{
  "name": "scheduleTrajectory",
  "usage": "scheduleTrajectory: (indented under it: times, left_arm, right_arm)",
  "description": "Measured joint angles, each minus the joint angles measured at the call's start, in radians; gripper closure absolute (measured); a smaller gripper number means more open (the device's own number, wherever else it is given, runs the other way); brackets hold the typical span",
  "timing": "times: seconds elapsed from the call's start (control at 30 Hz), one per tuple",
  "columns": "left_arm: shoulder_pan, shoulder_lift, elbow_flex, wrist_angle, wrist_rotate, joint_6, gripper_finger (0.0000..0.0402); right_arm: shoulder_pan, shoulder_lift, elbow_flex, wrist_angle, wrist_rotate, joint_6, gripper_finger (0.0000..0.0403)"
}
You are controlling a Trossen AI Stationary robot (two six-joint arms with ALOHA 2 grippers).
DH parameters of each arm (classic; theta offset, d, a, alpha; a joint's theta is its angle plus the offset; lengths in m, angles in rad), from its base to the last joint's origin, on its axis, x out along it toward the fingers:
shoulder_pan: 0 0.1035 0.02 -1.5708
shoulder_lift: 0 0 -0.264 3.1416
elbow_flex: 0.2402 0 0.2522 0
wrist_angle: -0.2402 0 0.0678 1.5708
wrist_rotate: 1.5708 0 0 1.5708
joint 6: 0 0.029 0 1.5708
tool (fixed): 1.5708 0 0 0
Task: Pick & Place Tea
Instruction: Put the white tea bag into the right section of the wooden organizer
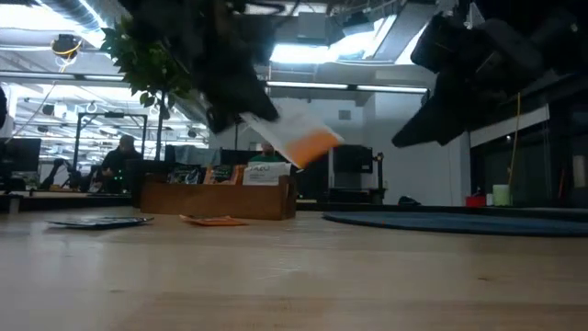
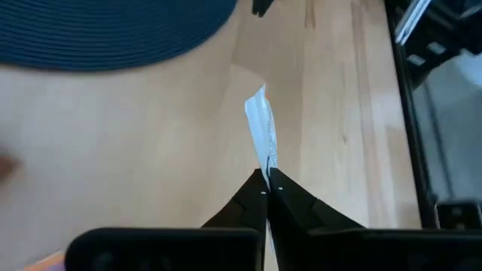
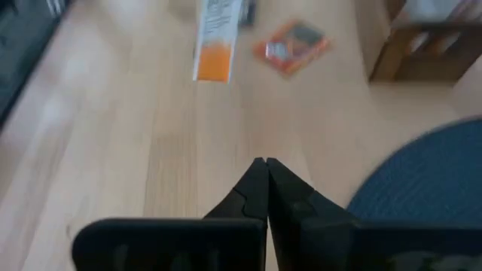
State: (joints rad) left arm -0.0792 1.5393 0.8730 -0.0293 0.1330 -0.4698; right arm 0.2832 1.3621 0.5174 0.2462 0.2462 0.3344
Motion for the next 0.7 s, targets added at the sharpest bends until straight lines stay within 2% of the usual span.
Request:
scheduleTrajectory:
  times: [0.13, 0.33, 0.5, 0.7]
  left_arm:
    - [0.018, -0.128, 0.000, -0.172, -0.056, 0.084, 0.0398]
    - [0.042, -0.263, 0.000, -0.396, -0.109, 0.230, 0.0398]
    - [0.073, -0.320, 0.000, -0.503, -0.161, 0.333, 0.0398]
    - [0.127, -0.332, 0.036, -0.610, -0.166, 0.411, 0.0398]
  right_arm:
    - [0.000, -0.002, -0.048, 0.151, 0.066, -0.002, 0.0398]
    - [0.000, -0.002, -0.053, 0.149, 0.084, -0.003, 0.0398]
    - [0.000, -0.002, -0.053, 0.146, 0.084, 0.000, 0.0391]
    - [0.000, -0.002, -0.053, 0.145, 0.083, 0.000, 0.0385]
